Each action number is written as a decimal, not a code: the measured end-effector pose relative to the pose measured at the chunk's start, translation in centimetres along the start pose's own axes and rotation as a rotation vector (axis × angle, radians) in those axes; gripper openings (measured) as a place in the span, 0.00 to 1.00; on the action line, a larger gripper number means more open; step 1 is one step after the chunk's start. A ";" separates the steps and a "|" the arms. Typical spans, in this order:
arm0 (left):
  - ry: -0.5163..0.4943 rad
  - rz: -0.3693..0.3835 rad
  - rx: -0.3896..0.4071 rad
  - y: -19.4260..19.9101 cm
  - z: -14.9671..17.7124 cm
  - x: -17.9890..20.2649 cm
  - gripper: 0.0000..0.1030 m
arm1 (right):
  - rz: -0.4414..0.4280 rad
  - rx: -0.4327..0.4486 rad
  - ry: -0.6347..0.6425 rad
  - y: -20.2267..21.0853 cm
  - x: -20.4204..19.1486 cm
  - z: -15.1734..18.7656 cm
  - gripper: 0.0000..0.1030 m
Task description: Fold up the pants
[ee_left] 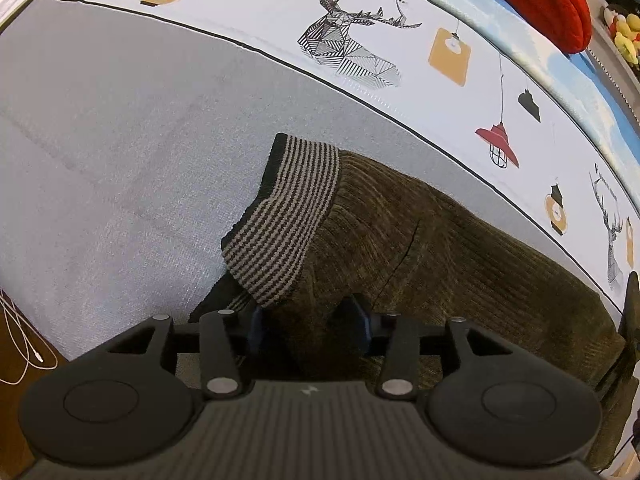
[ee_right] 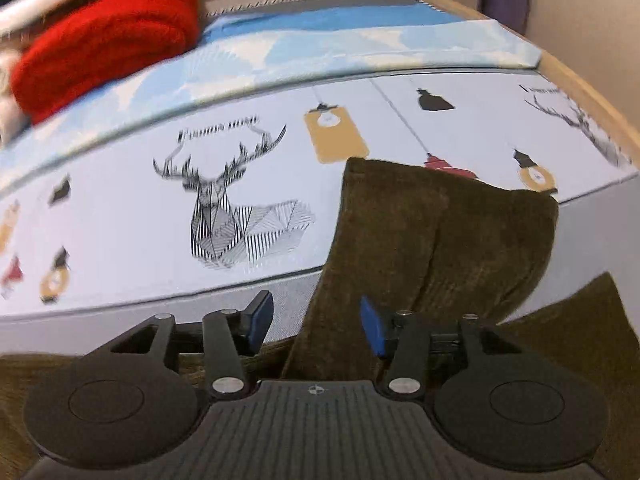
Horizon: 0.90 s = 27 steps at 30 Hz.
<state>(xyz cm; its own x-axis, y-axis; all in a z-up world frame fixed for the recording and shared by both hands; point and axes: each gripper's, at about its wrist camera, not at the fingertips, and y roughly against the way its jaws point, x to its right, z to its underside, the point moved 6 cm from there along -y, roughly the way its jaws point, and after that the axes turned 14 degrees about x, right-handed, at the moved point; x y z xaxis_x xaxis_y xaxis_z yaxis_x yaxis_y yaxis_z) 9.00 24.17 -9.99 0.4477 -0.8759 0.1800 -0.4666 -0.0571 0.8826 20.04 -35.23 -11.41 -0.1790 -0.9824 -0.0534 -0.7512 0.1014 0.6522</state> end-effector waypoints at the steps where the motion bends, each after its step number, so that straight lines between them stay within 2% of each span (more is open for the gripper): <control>1: -0.001 0.002 0.000 0.0 0.0 0.0 0.47 | 0.022 -0.021 0.033 -0.4 -0.3 0.4 0.49; 4: -0.007 0.006 0.001 0.1 0.0 0.0 0.47 | 0.080 -0.062 0.131 -0.8 -0.9 1.4 0.47; 6: -0.010 0.005 0.003 0.1 0.0 0.1 0.47 | 0.102 -0.052 0.117 -0.6 -0.5 1.2 0.29; 7: -0.013 0.004 0.005 0.1 -0.1 0.1 0.47 | 0.111 -0.045 0.085 -0.3 0.0 0.9 0.09; 8: -0.016 0.003 0.007 0.2 0.0 0.1 0.47 | 0.110 -0.034 0.046 0.1 0.6 0.5 0.07; 10: -0.021 -0.001 0.017 0.3 -0.1 0.2 0.44 | 0.119 0.010 -0.036 1.6 2.2 -0.5 0.06; 12: -0.028 0.001 0.037 0.7 -0.2 0.2 0.34 | 0.128 0.063 -0.139 3.8 4.6 -1.7 0.05; 13: -0.035 -0.002 0.044 0.9 -0.3 0.2 0.24 | 0.119 0.081 -0.200 5.0 6.0 -2.0 0.05; 15: -0.031 0.016 0.047 1.2 -0.3 0.0 0.20 | 0.097 0.096 -0.293 7.4 8.9 -1.7 0.04; 18: -0.040 0.063 0.059 1.8 -0.5 0.1 0.19 | 0.081 0.054 -0.334 9.8 12.7 0.8 0.03; 20: -0.057 0.083 0.065 2.3 -0.5 0.3 0.19 | 0.071 -0.004 -0.289 10.5 14.5 3.3 0.00; 22: -0.061 0.104 0.050 2.3 -0.3 0.2 0.19 | 0.064 -0.100 -0.205 10.6 16.1 6.5 0.00; 24: -0.067 0.100 0.042 2.1 -0.3 0.2 0.20 | 0.037 -0.208 -0.214 10.5 18.2 9.8 0.00; 25: -0.060 0.102 0.031 1.9 -0.2 0.1 0.21 | 0.046 -0.209 -0.231 10.7 19.4 10.5 0.00; 27: -0.032 0.099 0.018 1.6 -0.2 -0.1 0.24 | 0.033 -0.113 -0.301 11.4 21.6 10.0 0.04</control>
<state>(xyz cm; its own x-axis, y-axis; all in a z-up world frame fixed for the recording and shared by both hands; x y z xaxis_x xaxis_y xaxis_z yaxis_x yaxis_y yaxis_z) 8.38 24.21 -8.54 0.3742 -0.8926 0.2515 -0.5207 0.0222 0.8535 1.20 -53.76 -12.67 -0.3951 -0.8865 -0.2410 -0.6694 0.0981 0.7364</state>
